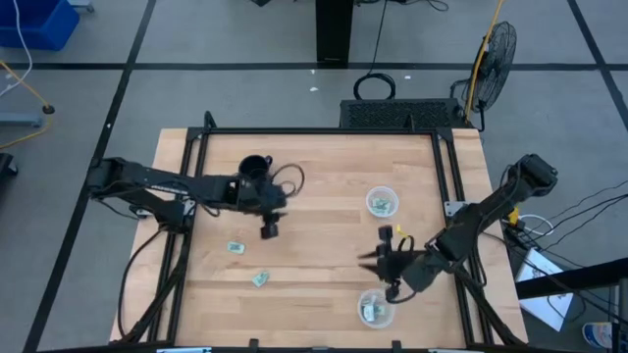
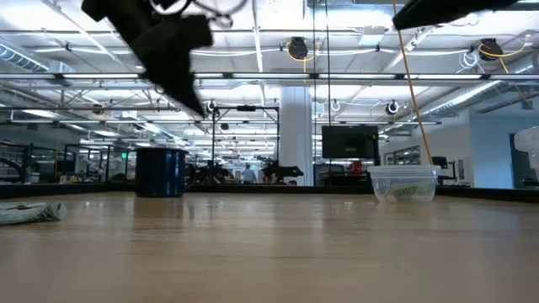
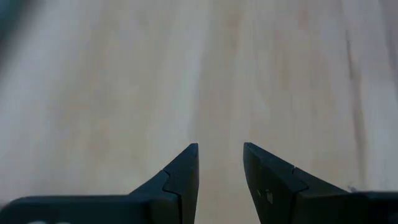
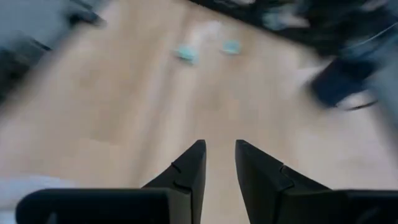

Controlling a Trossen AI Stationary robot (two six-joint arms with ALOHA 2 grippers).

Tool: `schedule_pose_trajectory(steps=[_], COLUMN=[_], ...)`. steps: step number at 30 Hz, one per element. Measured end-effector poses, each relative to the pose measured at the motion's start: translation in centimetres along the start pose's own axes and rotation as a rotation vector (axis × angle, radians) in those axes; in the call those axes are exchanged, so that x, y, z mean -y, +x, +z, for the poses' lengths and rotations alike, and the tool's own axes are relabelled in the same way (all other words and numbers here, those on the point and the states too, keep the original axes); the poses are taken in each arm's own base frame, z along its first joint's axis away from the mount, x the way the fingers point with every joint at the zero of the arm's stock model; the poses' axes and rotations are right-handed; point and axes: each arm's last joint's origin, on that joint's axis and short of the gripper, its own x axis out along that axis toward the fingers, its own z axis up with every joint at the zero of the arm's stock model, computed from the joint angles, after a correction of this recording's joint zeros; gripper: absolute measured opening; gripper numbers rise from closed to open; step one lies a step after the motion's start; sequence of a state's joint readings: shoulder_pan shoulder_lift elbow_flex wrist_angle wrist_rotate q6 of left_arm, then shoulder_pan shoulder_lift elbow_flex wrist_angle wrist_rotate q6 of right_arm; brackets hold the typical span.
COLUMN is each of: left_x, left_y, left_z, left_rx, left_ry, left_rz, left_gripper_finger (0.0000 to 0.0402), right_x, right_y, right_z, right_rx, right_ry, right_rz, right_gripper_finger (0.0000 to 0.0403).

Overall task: Pick and place Stevia / Truvia into bins
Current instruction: Put the light green stevia packet into the top transparent container

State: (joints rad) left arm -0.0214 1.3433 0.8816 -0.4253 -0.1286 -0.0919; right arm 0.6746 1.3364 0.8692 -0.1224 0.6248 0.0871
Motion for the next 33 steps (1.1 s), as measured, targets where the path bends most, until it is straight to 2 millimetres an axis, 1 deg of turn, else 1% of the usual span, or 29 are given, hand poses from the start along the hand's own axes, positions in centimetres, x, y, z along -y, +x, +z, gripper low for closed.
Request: schedule_pose_trajectory(steps=[3, 4, 6, 8, 12, 16, 19, 23, 26, 28, 33], left_x=[0.9, 1.3, 2.1, 2.9, 5.0, 7.1, 8.8, 10.4, 11.1, 11.2, 10.5], left_y=[0.0, 0.2, 0.5, 0.6, 0.7, 0.2, -0.5, -1.3, -1.5, -1.2, -0.2], left_z=[-2.4, -2.9, -4.4, -5.7, -7.4, -8.5, -9.2, -10.0, -11.1, -12.1, -14.5], left_rx=[-0.243, -0.294, -0.400, -0.460, -0.480, -0.496, -0.475, -0.432, -0.408, -0.407, -0.406], left_ry=[-0.075, -0.102, -0.130, -0.146, -0.183, -0.277, -0.298, -0.298, -0.313, -0.320, -0.335], left_rz=[-0.035, -0.028, 0.017, 0.058, 0.056, 0.071, 0.072, 0.092, 0.119, 0.145, 0.264], left_gripper_finger=[0.0131, 0.0131, 0.0131, 0.0131, 0.0131, 0.0131, 0.0131, 0.0131, 0.0131, 0.0131, 0.0131], right_x=[1.2, 1.5, 2.4, 3.3, 5.0, 6.9, 8.5, 10.6, 12.0, 12.8, 14.3], right_y=[0.6, 0.9, 1.7, 2.4, 3.6, 4.4, 4.9, 5.2, 5.4, 5.6, 5.6], right_z=[-0.6, -1.0, -1.8, -2.6, -4.4, -5.2, -5.2, -5.0, -5.3, -5.5, -5.7], right_rx=[-0.026, -0.043, -0.053, -0.050, -0.049, 0.006, 0.123, 0.286, 0.323, 0.340, 0.370], right_ry=[-0.144, -0.172, -0.186, -0.176, -0.219, -0.266, -0.262, -0.245, -0.226, -0.202, -0.151], right_rz=[-0.113, -0.138, -0.181, -0.215, -0.283, -0.347, -0.318, -0.227, -0.156, -0.132, -0.103], right_gripper_finger=[0.0078, 0.0078, 0.0078, 0.0078, 0.0078, 0.0078, 0.0078, 0.0078, 0.0078, 0.0078, 0.0078])
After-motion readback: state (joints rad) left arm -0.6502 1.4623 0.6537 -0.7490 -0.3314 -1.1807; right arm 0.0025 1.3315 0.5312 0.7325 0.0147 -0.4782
